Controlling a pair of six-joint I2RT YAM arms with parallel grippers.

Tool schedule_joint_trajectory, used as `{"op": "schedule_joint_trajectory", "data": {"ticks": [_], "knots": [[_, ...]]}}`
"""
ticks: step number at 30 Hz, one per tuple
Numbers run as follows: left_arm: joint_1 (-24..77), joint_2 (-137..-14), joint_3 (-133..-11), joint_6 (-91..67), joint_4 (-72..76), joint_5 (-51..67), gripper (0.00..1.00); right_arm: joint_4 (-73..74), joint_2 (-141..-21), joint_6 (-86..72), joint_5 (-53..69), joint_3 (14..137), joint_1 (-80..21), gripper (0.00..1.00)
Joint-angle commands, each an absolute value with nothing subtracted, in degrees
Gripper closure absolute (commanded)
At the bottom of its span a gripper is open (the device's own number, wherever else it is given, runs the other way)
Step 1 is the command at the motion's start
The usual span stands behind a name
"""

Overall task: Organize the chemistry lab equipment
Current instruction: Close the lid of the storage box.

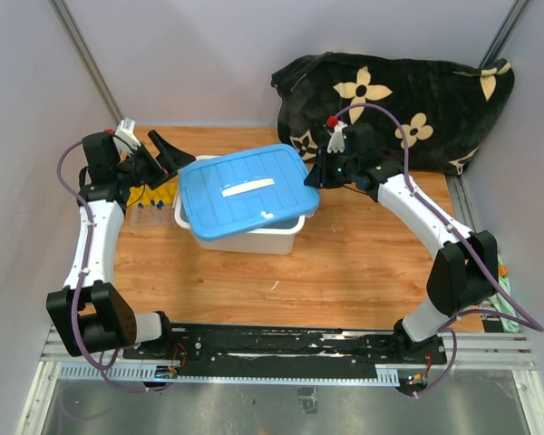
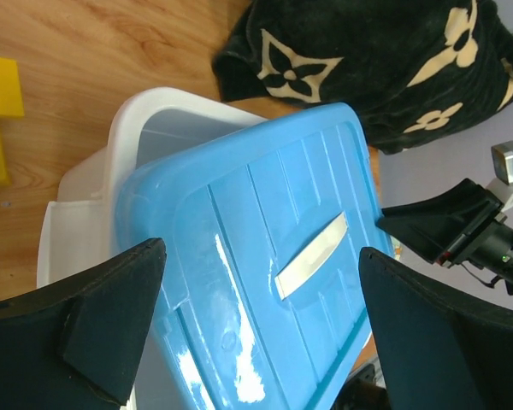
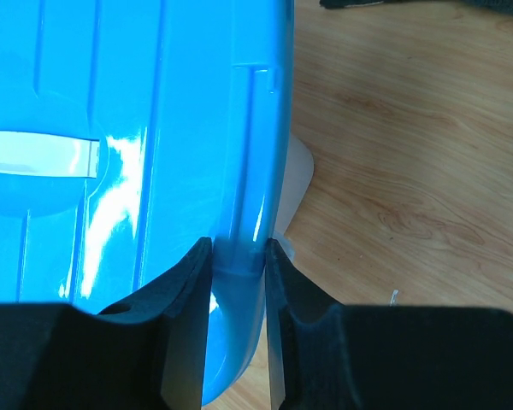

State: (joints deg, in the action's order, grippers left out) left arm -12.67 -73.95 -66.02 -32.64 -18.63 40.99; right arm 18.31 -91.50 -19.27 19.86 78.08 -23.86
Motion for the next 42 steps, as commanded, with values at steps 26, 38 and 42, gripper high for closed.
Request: {"op": "schedule_joint_trajectory", "data": {"ticks": [26, 38, 42], "knots": [[-8.92, -69.97, -66.65, -24.37, -27.97, 28.54, 0.01, 18.65, -88.81, -18.60, 19.38, 76.73, -27.08, 0.95], [-8.84, -64.51, -66.48, -23.54, -30.61, 24.11, 0.01, 19.33, -84.77, -18.66, 18.43, 75.95, -27.45, 1.00], [-8.33, -64.04, -65.27, -23.62, -30.22, 24.29, 0.01, 20.06, -83.44, -18.52, 16.39, 76.19, -27.51, 0.99]]}}
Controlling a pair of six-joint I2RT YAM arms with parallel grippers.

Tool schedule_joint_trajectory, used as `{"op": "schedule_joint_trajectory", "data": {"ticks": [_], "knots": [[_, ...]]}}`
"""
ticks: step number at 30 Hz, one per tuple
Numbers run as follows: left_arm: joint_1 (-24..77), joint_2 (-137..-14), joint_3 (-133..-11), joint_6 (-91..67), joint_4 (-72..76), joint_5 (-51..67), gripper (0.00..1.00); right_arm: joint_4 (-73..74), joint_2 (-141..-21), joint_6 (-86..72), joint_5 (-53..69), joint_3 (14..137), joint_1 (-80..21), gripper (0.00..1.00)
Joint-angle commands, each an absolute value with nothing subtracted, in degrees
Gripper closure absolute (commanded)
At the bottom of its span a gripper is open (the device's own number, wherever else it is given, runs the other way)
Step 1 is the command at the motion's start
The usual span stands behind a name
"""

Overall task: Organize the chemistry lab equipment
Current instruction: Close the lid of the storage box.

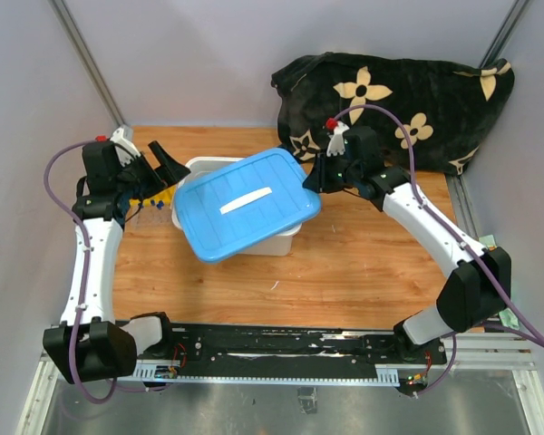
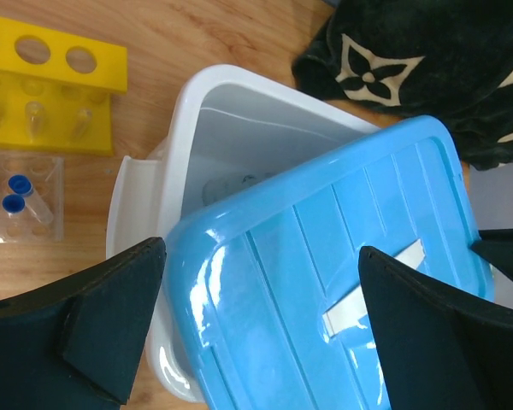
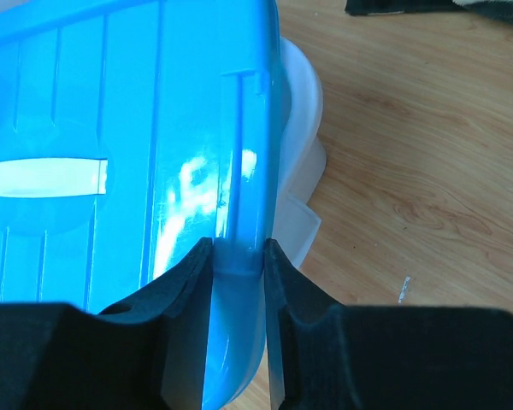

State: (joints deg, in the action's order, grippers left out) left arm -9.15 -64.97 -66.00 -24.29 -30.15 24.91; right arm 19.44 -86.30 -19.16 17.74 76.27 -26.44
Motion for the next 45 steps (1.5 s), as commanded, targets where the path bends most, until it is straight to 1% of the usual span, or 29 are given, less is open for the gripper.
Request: {"op": "schedule_joint_trajectory", "data": {"ticks": [1, 7, 18, 26, 33, 38, 45], "knots": [[-8.18, -63.75, -64.76, -23.72, -29.98, 24.24, 0.01, 20.07, -83.34, -18.87, 16.15, 76.22, -27.58, 0.99], [-7.38, -58.17, -60.91, -25.02, -28.93, 22.79, 0.01, 18.27, -84.10, -21.97, 11.47, 75.32, -27.78, 0.99], [-7.27, -50.54, -60.63, -24.84, -32.11, 22.41, 0.01, 16.30, -87.53, -29.11, 1.12, 77.27, -29.31, 0.99], [-7.25, -50.31, -57.81, -23.64, -32.59, 21.32, 0.01, 18.34, -83.13, -34.04, -8.24, 76.22, -33.34, 0.99], [-6.81, -51.66, -54.38, -23.19, -29.43, 19.47, 0.01, 18.68, -80.42, -38.33, -15.60, 74.49, -38.27, 1.00], [-5.82, -51.82, -55.18, -22.67, -28.71, 16.47, 0.01, 18.85, -80.28, -40.74, -19.56, 73.27, -41.66, 0.99], [-5.50, -53.22, -56.11, -21.79, -28.27, 16.30, 0.01, 19.47, -79.72, -43.01, -23.34, 71.08, -45.16, 0.99]]}}
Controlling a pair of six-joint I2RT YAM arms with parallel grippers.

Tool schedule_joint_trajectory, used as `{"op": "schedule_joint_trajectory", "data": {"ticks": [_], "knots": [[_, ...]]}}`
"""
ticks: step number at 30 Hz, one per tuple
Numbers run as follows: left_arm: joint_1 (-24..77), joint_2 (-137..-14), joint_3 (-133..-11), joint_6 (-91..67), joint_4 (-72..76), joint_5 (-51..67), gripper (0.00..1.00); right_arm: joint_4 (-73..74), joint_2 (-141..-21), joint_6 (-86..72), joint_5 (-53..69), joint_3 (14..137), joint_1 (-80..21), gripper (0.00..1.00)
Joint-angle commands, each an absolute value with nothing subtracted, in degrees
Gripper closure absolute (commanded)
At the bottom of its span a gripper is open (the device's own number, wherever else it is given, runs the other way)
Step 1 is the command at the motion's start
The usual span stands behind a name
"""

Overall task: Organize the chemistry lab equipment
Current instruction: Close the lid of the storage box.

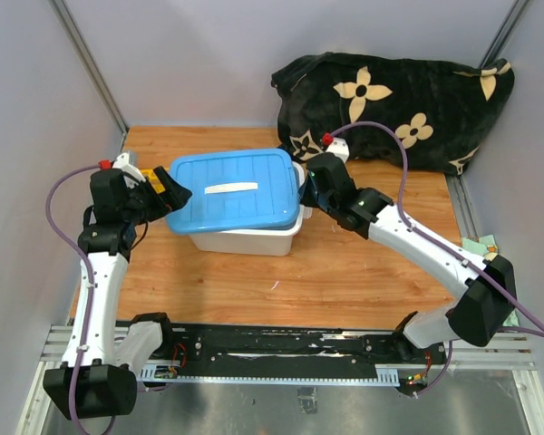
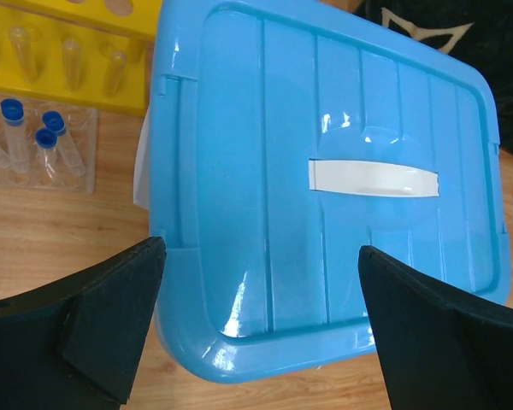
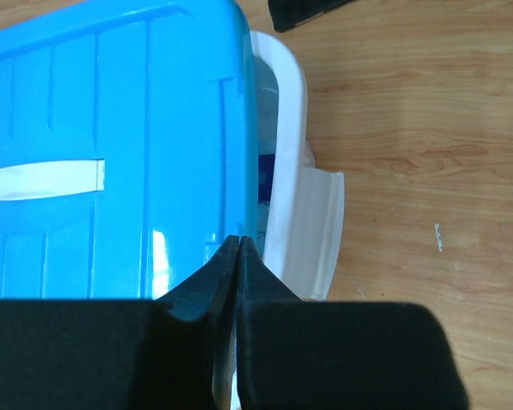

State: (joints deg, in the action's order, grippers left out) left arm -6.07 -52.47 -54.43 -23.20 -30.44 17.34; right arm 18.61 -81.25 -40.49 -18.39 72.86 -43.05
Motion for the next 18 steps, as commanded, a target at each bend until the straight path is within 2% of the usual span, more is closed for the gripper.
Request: {"op": "schedule_joint_trajectory", "data": {"ticks": [1, 6, 18], "knots": [[-5.47, -53.37, -56.08, -21.60, -27.97, 16.13, 0.01, 19.37, -79.45, -42.94, -23.87, 70.62, -45.44, 0.99], [-5.40, -55.65, -56.17, -19.71, -25.21, 13.90, 0.01, 18.46, -78.01, -39.44, -25.11, 70.19, -46.09, 0.99], [-5.27, -64.24, -59.28, -20.78, -17.15, 14.64, 0.01, 22.80, -82.26, -29.06, -30.45, 78.34, -45.33, 0.98]]}}
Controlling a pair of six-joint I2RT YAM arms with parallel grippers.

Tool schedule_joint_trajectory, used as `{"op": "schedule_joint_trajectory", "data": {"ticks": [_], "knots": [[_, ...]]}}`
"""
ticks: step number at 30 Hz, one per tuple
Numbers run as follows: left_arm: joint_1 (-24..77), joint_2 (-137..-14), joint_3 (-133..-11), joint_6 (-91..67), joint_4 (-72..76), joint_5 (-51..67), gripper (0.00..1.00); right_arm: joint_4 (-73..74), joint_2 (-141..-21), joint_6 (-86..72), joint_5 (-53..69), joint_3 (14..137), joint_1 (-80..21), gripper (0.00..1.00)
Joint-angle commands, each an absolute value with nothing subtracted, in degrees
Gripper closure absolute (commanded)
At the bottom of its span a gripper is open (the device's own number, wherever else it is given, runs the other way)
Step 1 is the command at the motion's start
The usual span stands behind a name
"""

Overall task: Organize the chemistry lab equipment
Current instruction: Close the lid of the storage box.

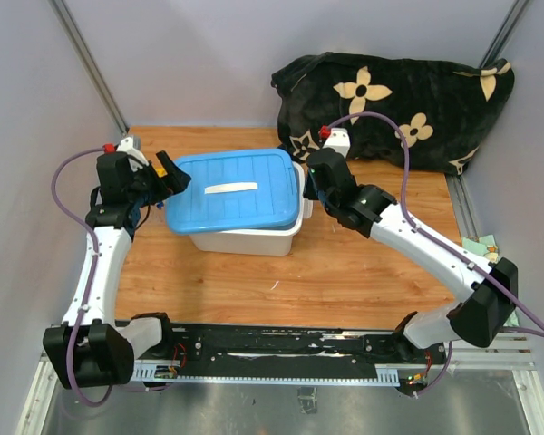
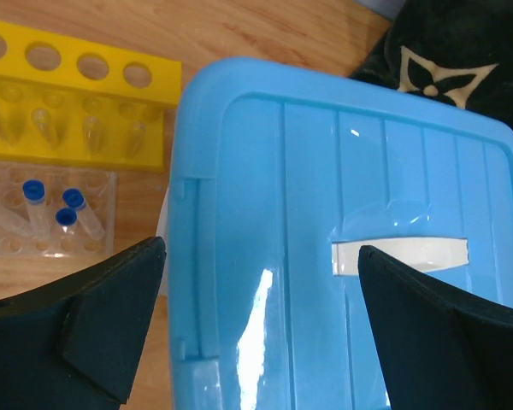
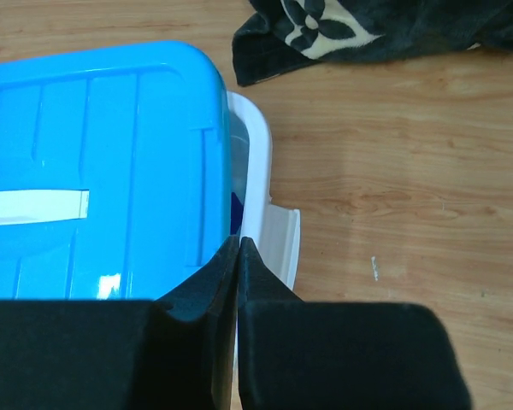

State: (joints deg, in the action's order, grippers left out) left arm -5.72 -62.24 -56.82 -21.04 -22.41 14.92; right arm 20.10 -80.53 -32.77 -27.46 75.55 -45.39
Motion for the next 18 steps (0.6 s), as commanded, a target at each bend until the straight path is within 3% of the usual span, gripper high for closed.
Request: {"op": "schedule_joint_trajectory", "data": {"ticks": [1, 18], "knots": [[-5.27, -65.04, -59.46, -20.94, -16.69, 15.12, 0.01, 23.15, -82.46, -28.93, -30.29, 78.48, -45.02, 0.98], [-1.44, -74.78, -65.96, -21.14, -12.31, 15.32, 0.01, 22.88, -83.17, -26.92, -24.31, 73.73, -38.94, 0.98]]}}
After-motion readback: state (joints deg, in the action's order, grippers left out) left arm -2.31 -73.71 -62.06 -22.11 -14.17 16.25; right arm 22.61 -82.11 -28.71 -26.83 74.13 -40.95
